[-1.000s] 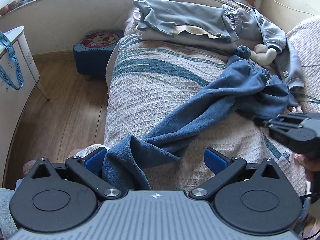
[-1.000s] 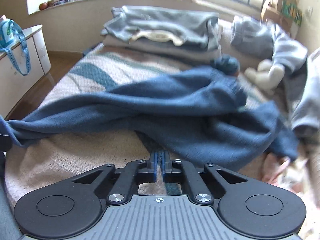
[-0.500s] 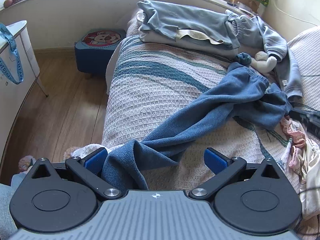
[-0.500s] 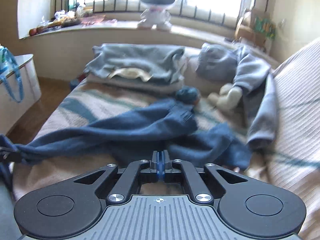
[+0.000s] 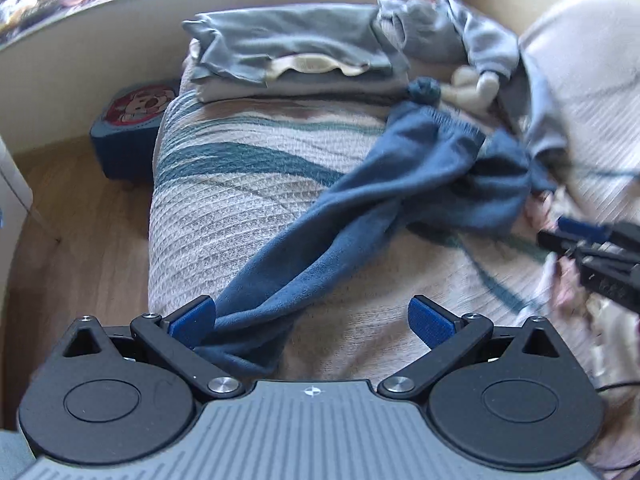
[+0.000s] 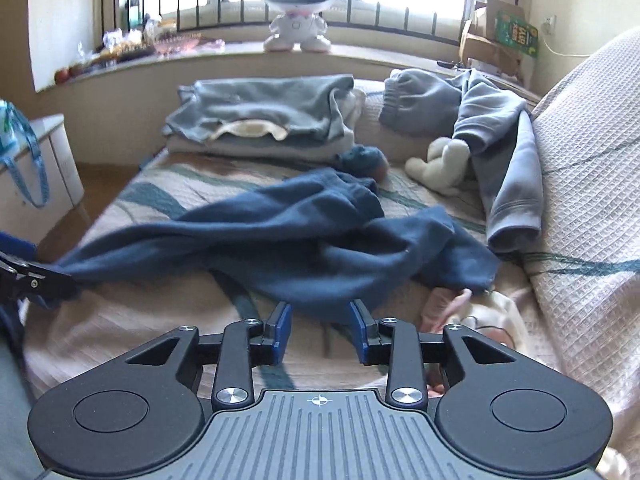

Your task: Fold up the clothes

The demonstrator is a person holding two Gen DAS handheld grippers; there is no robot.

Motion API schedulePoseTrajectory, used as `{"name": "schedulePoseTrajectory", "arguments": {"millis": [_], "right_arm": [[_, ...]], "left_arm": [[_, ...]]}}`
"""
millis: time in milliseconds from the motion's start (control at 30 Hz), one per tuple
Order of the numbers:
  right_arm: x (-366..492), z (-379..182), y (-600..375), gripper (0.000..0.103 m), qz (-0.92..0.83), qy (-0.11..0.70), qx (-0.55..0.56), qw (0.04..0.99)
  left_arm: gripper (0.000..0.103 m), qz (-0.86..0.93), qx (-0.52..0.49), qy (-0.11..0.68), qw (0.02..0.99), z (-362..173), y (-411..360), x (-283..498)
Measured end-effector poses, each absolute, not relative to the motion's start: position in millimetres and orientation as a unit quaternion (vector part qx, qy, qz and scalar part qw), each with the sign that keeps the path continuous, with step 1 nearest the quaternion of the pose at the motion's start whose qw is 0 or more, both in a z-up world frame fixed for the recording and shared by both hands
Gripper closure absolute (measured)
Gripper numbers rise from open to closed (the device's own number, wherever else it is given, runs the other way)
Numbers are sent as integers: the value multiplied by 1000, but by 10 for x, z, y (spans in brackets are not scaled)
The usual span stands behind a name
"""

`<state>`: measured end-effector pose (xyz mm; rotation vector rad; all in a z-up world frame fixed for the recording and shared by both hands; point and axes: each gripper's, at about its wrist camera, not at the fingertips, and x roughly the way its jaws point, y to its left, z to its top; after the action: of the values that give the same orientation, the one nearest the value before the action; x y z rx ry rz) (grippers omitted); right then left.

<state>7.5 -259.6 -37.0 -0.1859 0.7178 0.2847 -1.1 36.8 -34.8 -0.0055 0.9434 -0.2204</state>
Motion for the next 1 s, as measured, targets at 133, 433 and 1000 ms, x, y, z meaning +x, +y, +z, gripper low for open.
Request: {"name": "schedulePoseTrajectory", "arguments": {"millis": [133, 433, 1000], "right_arm": [[204, -432, -2619, 54, 142, 346, -122, 919], [855, -243, -2867, 54, 133, 336, -87, 928], [1923, -682, -2481, 53, 163, 387, 6, 907]], "left_arm": [[0, -107, 31, 458, 882, -420, 223, 130], [3, -128, 79, 432, 889, -430, -123, 512], [86, -146, 19, 455, 878, -601, -32, 639]]}}
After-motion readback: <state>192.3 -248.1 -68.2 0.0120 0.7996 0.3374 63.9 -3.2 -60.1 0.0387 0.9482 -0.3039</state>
